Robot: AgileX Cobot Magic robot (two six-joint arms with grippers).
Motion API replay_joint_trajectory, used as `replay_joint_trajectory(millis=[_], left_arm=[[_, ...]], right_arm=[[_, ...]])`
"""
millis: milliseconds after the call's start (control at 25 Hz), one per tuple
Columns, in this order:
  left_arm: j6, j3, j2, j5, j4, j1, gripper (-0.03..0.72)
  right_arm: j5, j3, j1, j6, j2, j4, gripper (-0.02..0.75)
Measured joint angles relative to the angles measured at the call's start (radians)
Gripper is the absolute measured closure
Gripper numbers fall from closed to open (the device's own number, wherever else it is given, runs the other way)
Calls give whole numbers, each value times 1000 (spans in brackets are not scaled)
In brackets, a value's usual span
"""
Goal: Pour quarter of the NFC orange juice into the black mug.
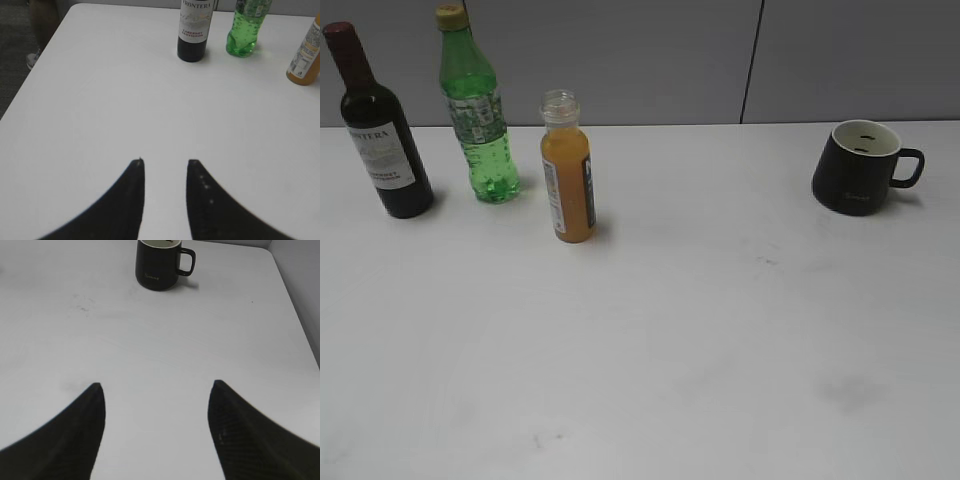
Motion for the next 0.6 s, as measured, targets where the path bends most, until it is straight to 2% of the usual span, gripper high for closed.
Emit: replay_joint_trajectory(millis=[600], left_arm=[[0, 0, 0, 0, 0, 0, 457]], right_arm=[[-1, 0, 0, 0, 0, 0, 244]])
